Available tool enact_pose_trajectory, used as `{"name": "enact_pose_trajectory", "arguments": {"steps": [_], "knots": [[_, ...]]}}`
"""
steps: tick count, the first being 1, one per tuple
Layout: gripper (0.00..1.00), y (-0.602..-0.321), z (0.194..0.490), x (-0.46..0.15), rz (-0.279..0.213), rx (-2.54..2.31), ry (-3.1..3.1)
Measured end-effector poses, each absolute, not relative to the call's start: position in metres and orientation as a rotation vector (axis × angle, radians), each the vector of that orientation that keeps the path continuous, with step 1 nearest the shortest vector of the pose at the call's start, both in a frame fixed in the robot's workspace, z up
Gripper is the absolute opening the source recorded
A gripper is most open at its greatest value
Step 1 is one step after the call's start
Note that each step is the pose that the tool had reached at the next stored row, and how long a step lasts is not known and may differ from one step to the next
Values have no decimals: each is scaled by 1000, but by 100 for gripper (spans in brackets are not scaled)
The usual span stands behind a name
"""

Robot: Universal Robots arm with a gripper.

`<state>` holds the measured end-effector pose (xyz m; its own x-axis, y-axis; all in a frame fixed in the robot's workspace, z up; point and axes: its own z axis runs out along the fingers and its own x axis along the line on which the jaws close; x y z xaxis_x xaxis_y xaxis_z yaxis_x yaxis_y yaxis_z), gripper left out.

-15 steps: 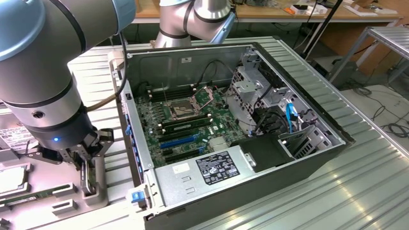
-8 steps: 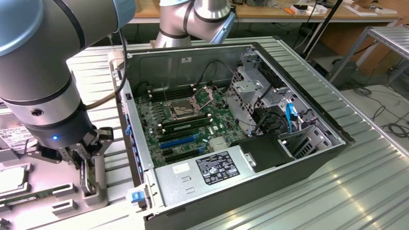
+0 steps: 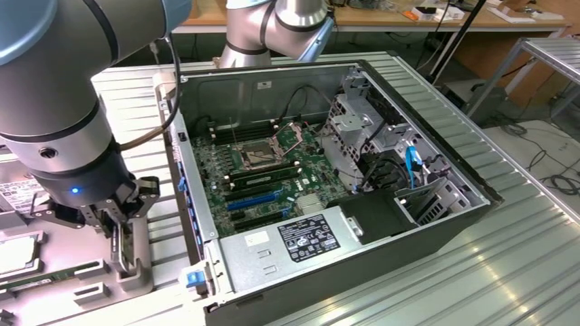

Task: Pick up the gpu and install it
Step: 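Pick up the gpu and move the gpu toward the slot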

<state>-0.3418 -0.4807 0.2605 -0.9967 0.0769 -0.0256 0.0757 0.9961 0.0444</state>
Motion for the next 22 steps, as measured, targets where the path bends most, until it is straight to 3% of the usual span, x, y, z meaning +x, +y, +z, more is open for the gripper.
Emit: {"name": "enact_pose_trajectory", "arguments": {"steps": [22], "knots": [[27,-481,279,-342,68,119,3111]]}}
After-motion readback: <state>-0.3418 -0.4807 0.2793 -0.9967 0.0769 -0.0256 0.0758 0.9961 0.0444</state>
